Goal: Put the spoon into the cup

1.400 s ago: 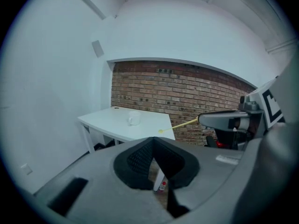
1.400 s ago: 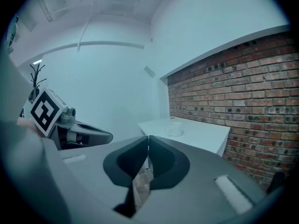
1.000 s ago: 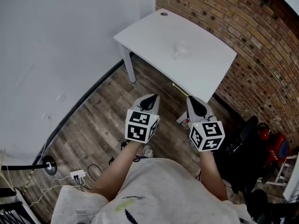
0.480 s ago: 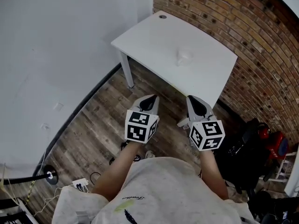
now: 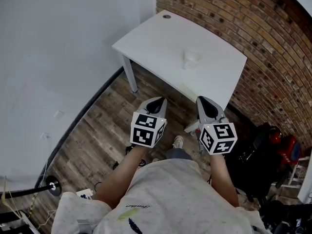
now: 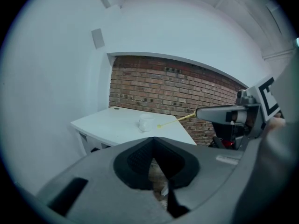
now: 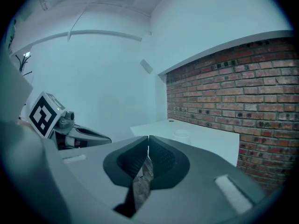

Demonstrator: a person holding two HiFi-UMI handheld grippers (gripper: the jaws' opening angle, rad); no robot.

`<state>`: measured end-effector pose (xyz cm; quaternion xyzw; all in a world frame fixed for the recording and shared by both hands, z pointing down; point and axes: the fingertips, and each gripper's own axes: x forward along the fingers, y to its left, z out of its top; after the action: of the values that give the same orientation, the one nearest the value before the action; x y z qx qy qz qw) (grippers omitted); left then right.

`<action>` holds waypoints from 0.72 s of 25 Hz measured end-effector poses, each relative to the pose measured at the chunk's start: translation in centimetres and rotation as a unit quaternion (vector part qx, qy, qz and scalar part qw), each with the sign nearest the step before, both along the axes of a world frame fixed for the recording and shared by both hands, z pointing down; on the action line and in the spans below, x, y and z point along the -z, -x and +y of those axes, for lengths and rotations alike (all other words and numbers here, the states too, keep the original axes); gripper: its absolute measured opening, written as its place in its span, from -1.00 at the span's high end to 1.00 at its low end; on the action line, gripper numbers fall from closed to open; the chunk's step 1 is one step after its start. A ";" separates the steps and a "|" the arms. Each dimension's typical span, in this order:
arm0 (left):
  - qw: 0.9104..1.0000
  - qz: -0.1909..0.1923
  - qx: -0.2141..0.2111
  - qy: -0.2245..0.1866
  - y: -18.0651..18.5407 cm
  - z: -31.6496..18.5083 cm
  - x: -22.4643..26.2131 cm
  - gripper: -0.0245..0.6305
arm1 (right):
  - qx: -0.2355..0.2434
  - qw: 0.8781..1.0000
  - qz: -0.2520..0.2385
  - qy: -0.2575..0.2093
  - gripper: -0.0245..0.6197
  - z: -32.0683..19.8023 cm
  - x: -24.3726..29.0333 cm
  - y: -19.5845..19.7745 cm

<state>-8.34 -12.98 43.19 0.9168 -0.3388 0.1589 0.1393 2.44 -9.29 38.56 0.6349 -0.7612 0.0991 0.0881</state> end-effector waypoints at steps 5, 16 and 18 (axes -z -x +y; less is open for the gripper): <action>1.000 -0.007 0.000 -0.003 -1.0 -1.5 -0.4 0.95 | -0.002 1.000 -0.005 -0.006 0.88 -1.6 -0.3 -1.3; 1.000 -0.011 0.002 0.002 -6.5 -8.3 -0.7 0.95 | 0.002 1.000 -0.004 -0.007 0.88 -8.4 -0.4 -6.7; 1.000 -0.011 0.002 0.001 -7.8 -9.6 -0.7 0.95 | 0.003 1.000 -0.005 -0.004 0.88 -9.8 -0.5 -7.9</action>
<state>-0.58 -22.58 43.84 0.9142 -0.3419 0.1691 0.1372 10.34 -19.07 39.10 0.6323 -0.7640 0.0986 0.0818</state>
